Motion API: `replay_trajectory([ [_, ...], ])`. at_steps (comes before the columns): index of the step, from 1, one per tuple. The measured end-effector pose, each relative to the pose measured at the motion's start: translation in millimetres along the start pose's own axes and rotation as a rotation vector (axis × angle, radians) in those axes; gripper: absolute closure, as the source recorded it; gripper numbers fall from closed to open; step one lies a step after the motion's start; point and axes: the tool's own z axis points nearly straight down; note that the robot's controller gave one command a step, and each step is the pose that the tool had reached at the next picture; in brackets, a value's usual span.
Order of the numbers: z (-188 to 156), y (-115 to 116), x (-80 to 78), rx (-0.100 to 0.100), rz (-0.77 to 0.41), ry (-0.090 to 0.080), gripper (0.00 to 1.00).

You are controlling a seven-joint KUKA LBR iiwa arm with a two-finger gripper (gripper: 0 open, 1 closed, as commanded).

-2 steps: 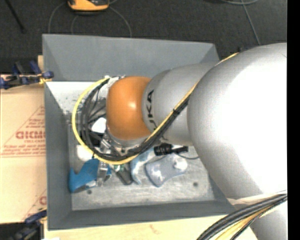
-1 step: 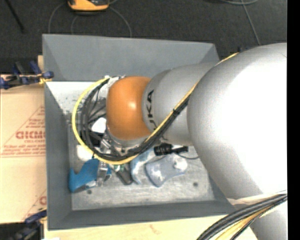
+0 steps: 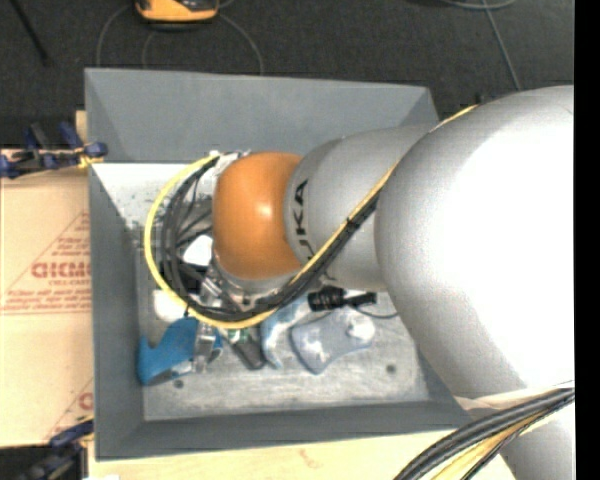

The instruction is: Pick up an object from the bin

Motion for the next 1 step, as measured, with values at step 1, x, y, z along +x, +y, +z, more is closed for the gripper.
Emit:
replay_trajectory([
  [1, -4.7, -0.5, 1.8, 0.003, 0.000, 0.008, 1.00],
])
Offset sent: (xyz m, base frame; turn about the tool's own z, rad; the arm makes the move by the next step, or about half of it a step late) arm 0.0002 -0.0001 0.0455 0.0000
